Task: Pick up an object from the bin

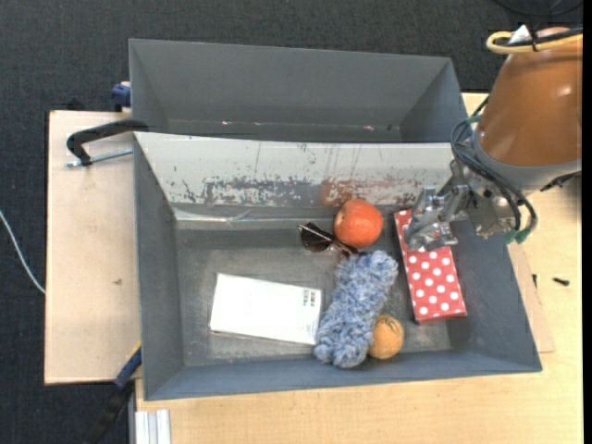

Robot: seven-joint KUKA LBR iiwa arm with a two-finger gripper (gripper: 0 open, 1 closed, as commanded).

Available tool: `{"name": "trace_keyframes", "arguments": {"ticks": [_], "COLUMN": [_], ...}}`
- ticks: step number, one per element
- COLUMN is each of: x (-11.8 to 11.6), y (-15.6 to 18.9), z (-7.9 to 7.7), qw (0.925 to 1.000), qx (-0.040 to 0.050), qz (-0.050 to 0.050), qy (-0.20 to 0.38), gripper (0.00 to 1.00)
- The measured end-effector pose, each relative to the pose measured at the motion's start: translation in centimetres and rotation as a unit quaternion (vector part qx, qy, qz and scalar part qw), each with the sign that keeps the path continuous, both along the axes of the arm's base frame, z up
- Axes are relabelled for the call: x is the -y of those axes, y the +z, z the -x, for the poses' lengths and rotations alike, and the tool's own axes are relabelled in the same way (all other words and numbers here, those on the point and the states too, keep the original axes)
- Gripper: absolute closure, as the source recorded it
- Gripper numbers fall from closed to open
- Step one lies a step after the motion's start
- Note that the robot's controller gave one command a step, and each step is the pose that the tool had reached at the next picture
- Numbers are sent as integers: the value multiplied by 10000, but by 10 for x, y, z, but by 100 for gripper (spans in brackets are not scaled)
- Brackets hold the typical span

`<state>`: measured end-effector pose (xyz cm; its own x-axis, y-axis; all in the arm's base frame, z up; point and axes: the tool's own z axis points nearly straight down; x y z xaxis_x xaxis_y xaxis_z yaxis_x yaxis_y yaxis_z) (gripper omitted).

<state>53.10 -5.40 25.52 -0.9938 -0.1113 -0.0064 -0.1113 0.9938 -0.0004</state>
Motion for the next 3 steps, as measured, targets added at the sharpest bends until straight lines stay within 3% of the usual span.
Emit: {"name": "trace_keyframes", "arguments": {"ticks": [1, 2, 3], "x": [0, 15, 15], "y": [0, -124, -119], "z": [0, -8, -9], "qw": [10000, 9990, 9991], "qx": [0, -63, -30], "qz": [0, -8, -4], "qy": [0, -438, -431], "gripper": [100, 0, 100]}}
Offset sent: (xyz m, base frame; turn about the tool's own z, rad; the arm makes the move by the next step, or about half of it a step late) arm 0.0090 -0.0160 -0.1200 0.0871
